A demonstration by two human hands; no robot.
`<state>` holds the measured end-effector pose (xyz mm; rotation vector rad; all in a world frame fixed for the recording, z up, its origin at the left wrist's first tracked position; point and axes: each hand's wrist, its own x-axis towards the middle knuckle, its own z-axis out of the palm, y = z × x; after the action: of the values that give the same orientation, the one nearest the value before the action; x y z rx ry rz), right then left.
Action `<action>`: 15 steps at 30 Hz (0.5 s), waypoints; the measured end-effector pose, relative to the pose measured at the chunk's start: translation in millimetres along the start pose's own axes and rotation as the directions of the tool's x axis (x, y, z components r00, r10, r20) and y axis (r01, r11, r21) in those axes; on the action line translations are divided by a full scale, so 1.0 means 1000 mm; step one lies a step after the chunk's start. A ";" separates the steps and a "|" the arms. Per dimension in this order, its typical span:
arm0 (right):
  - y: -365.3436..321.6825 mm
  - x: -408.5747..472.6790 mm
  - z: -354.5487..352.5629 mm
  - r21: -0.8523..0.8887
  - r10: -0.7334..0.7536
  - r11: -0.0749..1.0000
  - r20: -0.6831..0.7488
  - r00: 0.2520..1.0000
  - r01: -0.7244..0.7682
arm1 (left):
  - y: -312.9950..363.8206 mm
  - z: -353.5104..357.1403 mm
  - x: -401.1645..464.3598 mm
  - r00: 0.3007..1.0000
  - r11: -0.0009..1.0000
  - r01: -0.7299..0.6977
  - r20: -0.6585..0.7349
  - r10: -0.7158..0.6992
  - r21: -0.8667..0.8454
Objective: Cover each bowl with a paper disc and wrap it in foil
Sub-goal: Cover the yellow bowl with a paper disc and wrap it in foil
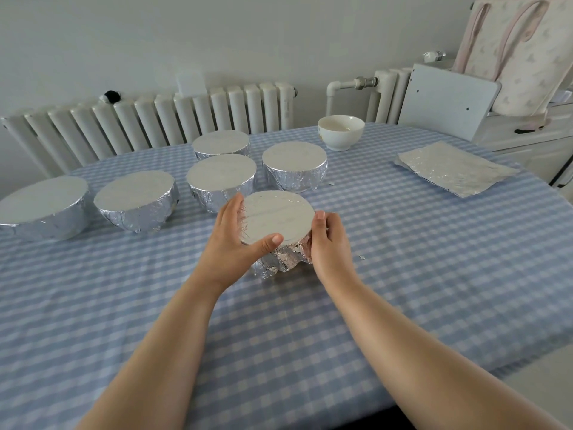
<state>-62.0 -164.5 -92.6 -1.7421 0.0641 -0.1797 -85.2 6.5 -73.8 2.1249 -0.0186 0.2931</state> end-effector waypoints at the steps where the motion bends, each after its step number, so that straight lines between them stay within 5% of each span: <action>1: 0.000 0.001 -0.001 0.023 0.011 1.000 0.000 1.000 -0.011 | 0.000 0.000 0.000 1.000 1.000 0.001 -0.005 -0.001 -0.007; 15: -0.010 0.011 0.000 0.210 0.073 0.976 -0.060 0.996 -0.059 | 0.001 0.007 -0.001 0.996 0.994 0.002 -0.084 -0.012 -0.108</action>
<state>-51.4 -164.5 -82.2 -1.5229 0.1475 -0.1889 -84.7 0.6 -76.7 2.0031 0.0220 0.3697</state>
